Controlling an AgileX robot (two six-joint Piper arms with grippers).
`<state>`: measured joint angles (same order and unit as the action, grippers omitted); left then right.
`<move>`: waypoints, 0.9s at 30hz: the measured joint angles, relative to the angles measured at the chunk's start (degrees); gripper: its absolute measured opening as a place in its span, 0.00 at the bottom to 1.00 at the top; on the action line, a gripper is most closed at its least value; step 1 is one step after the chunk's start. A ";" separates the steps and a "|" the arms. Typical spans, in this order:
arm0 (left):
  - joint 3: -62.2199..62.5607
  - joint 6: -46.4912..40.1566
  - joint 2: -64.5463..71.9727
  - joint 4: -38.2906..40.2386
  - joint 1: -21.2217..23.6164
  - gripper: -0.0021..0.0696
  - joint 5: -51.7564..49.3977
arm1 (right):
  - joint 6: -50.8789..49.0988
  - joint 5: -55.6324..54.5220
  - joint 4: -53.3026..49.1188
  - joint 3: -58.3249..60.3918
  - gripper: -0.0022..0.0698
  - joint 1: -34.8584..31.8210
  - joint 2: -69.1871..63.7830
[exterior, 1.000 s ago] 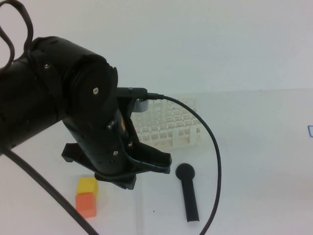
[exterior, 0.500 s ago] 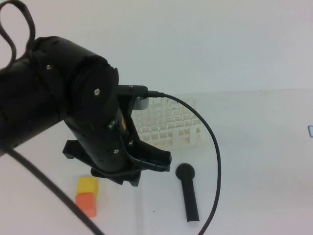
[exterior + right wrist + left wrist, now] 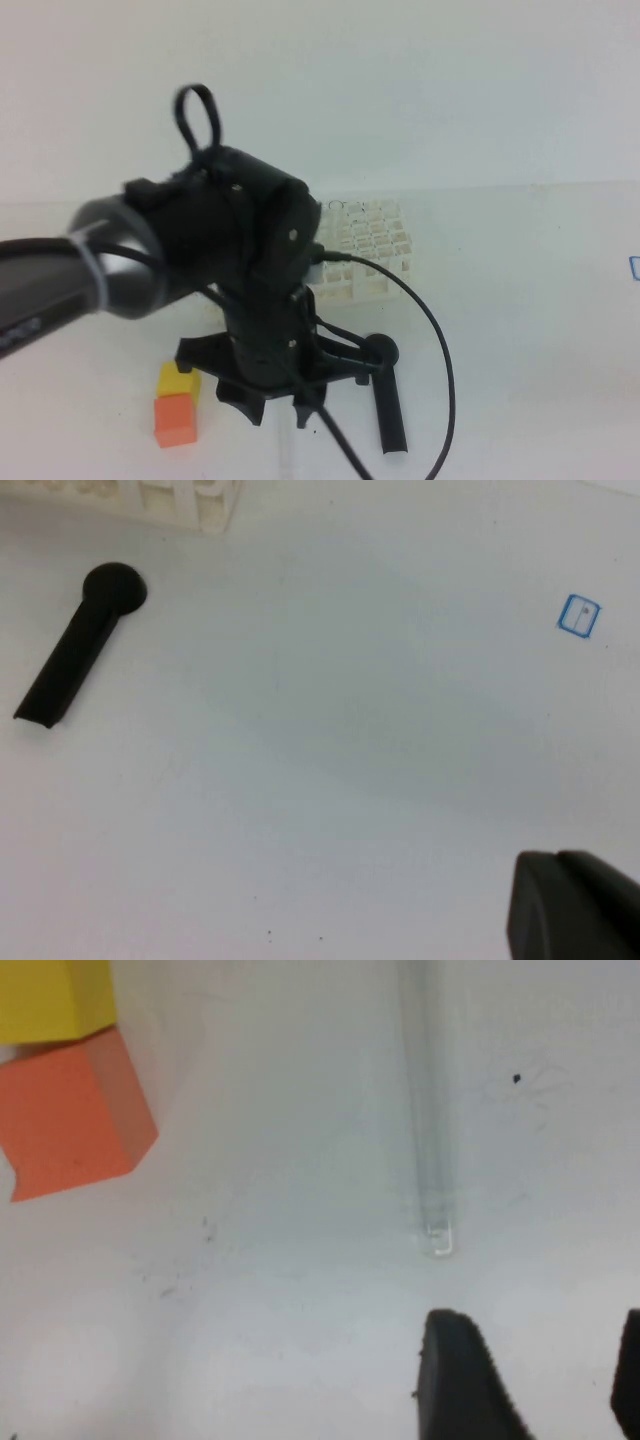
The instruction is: Place the test tubes
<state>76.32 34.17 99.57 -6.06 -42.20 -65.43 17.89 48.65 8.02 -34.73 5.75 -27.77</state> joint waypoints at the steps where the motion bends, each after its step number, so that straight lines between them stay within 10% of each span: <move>1: 0.00 0.13 1.11 -0.45 0.00 0.58 1.08 | 0.00 0.00 0.00 0.00 0.03 0.00 0.00; 27: 0.00 0.94 12.72 1.93 3.49 0.38 8.76 | 0.10 -2.38 1.50 0.00 0.03 1.82 0.00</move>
<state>76.32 35.12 112.29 -4.13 -38.71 -56.67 17.99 46.27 9.52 -34.73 7.56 -27.77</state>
